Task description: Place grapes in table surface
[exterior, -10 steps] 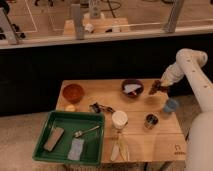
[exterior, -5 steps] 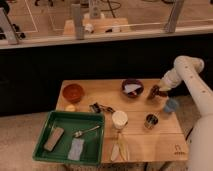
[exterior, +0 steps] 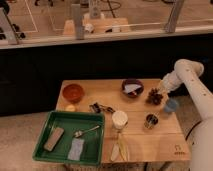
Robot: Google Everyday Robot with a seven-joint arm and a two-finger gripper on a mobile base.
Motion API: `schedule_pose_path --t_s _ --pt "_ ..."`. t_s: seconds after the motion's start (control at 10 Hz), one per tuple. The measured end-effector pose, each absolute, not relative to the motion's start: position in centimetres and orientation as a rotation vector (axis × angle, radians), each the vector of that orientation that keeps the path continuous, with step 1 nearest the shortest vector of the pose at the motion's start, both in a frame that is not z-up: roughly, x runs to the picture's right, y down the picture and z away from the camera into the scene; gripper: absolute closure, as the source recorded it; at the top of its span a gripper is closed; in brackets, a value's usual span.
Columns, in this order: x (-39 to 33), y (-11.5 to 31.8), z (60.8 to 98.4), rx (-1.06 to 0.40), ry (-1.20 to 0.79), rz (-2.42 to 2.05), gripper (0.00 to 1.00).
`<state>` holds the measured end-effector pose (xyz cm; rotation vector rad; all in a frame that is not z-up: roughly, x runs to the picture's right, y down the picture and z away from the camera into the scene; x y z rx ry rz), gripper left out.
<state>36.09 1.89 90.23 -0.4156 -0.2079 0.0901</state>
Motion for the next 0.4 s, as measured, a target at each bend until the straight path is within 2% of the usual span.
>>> schedule_pose_path --t_s 0.4 --pt "35.7 0.5 89.6 -0.392 -0.219 0.069 0.20"
